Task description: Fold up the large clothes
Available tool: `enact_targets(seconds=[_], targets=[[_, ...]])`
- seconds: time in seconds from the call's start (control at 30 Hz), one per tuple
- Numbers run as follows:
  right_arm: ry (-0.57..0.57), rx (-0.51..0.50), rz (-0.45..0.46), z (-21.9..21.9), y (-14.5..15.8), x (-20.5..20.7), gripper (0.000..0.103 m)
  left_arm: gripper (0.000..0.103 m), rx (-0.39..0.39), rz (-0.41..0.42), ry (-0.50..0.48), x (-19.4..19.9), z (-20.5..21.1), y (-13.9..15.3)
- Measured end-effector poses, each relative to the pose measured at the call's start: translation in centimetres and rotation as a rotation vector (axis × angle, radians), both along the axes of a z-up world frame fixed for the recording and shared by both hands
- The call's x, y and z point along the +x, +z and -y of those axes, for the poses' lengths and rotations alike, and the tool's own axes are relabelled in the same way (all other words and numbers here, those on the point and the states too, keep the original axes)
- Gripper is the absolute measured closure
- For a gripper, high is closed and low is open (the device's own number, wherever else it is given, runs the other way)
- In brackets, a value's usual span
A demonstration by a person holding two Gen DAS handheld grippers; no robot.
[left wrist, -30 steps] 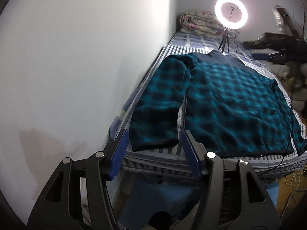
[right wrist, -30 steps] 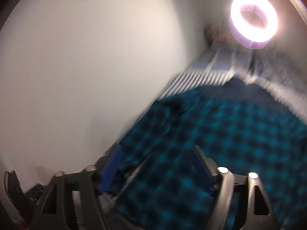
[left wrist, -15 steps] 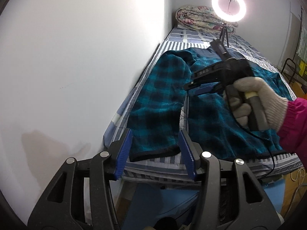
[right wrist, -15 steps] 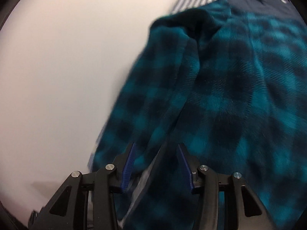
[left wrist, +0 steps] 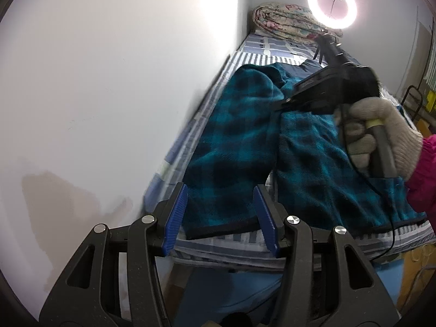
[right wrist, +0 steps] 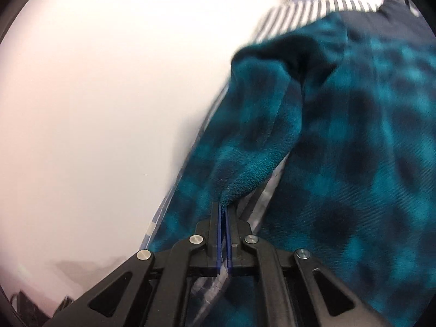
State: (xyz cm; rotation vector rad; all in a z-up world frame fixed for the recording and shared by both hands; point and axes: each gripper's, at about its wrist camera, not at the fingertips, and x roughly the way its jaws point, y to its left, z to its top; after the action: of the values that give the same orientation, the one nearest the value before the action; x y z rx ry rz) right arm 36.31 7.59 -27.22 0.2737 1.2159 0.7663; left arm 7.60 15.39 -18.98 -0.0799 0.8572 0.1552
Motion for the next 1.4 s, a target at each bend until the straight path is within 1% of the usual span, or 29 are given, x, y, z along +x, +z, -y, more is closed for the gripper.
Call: enact_targets(seconds=[0.07, 0.13, 0.23, 0.33, 0.47, 0.53, 0.6, 0.63, 0.7, 0.8, 0.83, 0.87, 0.9, 0.93, 0.97, 1.0, 1.03, 1.13, 1.23, 1.27, 1.3, 1.33, 1.37, 1.4], targets=[[0.007, -0.037, 0.026, 0.7, 0.6, 0.1, 0.103, 0.051, -0.054, -0.004, -0.004, 0.9, -0.6, -0.5], [0.006, -0.074, 0.035, 1.0, 0.4, 0.4, 0.103, 0.051, -0.113, -0.016, 0.0, 2.2, -1.3, -1.2], [-0.012, -0.122, 0.02, 1.7, -0.7, 0.9, 0.103, 0.051, -0.157, -0.04, 0.009, 4.0, -2.1, -2.3], [-0.025, -0.158, 0.014, 2.6, -2.6, 1.2, 0.103, 0.051, -0.198, -0.074, 0.004, 5.8, -2.8, -3.5], [-0.03, -0.173, 0.003, 3.3, -4.4, 1.6, 0.103, 0.051, -0.253, -0.068, 0.037, 7.1, -4.0, -3.6], [-0.026, -0.172, 0.009, 3.3, -5.3, 1.3, 0.103, 0.051, -0.244, -0.085, 0.04, 8.1, -4.3, -4.0], [-0.025, -0.173, 0.014, 3.0, -5.4, 1.3, 0.103, 0.05, -0.222, -0.12, 0.031, 9.1, -3.9, -4.9], [-0.023, -0.175, 0.018, 3.4, -5.1, 1.0, 0.103, 0.046, -0.201, -0.142, 0.028, 9.7, -3.7, -5.6], [-0.02, -0.178, 0.02, 3.1, -5.1, 0.9, 0.103, 0.043, -0.159, -0.176, 0.028, 10.1, -3.3, -6.8], [-0.017, -0.179, 0.017, 2.8, -5.1, 0.7, 0.103, 0.043, -0.11, -0.225, 0.021, 10.4, -2.6, -9.0], [-0.011, -0.185, 0.019, 2.6, -5.0, 0.7, 0.103, 0.048, -0.105, -0.23, 0.016, 10.4, -2.5, -9.4], [-0.004, -0.194, 0.023, 2.4, -4.9, 0.6, 0.102, 0.056, -0.101, -0.217, 0.011, 10.2, -2.3, -9.6], [0.002, -0.205, 0.026, 2.4, -4.5, 0.5, 0.097, 0.075, -0.094, -0.208, 0.007, 10.1, -2.2, -9.6], [0.004, -0.225, 0.035, 2.2, -4.0, 0.4, 0.095, 0.095, -0.09, -0.201, 0.004, 10.0, -2.2, -9.4], [0.002, -0.243, 0.047, 2.1, -3.5, 0.3, 0.084, 0.099, -0.103, -0.189, 0.002, 9.8, -2.2, -9.0], [-0.004, -0.257, 0.067, 1.7, -2.6, 0.2, 0.072, 0.099, -0.129, -0.167, 0.001, 9.3, -2.4, -8.4], [-0.012, -0.264, 0.092, 1.6, -1.4, 0.1, 0.071, 0.1, -0.144, -0.14, 0.0, 8.8, -2.5, -7.6], [0.006, -0.227, 0.141, 0.3, 2.0, -0.1, 0.069, 0.1, -0.165, -0.058, -0.028, 6.7, -2.1, -5.0], [0.06, -0.189, 0.153, -2.4, 4.4, 0.3, 0.065, 0.101, -0.132, 0.004, -0.073, 5.3, -0.5, -3.1], [0.083, -0.18, 0.142, -3.9, 4.7, 0.5, 0.063, 0.101, -0.129, 0.018, -0.084, 5.0, -0.2, -2.7], [0.103, -0.176, 0.127, -4.5, 4.9, 0.9, 0.061, 0.101, -0.126, 0.033, -0.098, 4.6, 0.4, -2.4], [0.124, -0.185, 0.111, -6.1, 4.8, 1.2, 0.06, 0.101, -0.123, 0.045, -0.111, 4.2, 0.9, -2.1], [0.148, -0.211, 0.102, -7.9, 4.4, 1.5, 0.057, 0.101, -0.118, 0.055, -0.125, 3.9, 1.3, -1.9], [0.162, -0.244, 0.105, -8.9, 4.0, 1.6, 0.057, 0.101, -0.113, 0.061, -0.137, 3.6, 2.0, -2.0]])
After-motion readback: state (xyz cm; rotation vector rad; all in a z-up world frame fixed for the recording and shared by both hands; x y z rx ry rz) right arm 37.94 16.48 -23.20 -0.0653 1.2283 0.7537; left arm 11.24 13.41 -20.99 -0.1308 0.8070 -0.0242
